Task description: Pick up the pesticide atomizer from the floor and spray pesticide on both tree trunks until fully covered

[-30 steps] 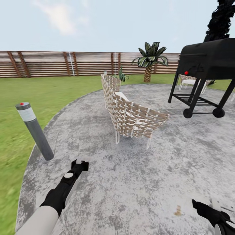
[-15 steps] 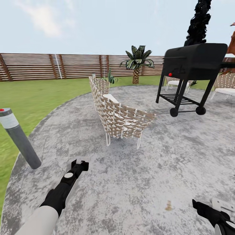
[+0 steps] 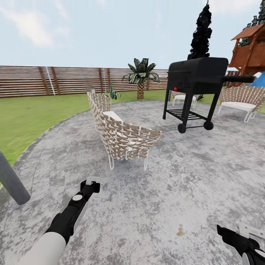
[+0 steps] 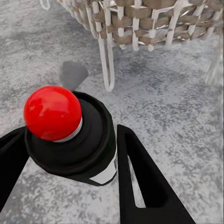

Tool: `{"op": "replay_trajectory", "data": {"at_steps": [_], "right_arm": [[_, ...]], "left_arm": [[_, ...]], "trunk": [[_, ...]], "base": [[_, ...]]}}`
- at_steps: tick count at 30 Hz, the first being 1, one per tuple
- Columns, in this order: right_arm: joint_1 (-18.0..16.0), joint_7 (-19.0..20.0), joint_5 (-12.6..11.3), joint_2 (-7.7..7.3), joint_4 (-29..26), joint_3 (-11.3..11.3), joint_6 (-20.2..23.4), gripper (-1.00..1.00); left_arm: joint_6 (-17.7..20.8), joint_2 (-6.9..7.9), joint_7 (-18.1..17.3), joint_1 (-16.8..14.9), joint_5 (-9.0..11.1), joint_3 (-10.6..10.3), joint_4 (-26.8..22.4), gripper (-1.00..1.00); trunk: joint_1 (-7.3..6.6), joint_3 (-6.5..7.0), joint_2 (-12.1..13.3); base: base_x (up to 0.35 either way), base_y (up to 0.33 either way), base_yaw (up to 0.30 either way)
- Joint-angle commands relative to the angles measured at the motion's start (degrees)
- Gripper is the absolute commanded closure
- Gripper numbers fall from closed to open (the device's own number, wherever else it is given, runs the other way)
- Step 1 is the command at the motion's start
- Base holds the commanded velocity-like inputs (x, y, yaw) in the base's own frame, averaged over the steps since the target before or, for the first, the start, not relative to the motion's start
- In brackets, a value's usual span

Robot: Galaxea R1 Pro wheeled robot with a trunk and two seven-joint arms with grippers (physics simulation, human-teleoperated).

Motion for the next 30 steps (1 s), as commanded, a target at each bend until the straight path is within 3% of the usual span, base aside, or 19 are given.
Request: {"op": "replay_trajectory", "data": {"at_steps": [1, 30], "right_arm": [[0.0, 0.0, 0.0, 0.00, 0.0, 0.0, 0.0, -1.00], [0.0, 0.0, 0.0, 0.00, 0.0, 0.0, 0.0, -1.00]], "left_arm": [[0.0, 0.00, 0.0, 0.0, 0.0, 0.0, 0.0, 1.00], [0.0, 0.00, 0.0, 0.0, 0.0, 0.0, 0.0, 1.00]], "trunk": [[-0.02, 0.29, 0.0], [-0.15, 3.01, 0.1]], "base": [[0.000, 0.000, -0.224], [0.000, 0.000, -0.224]]}}
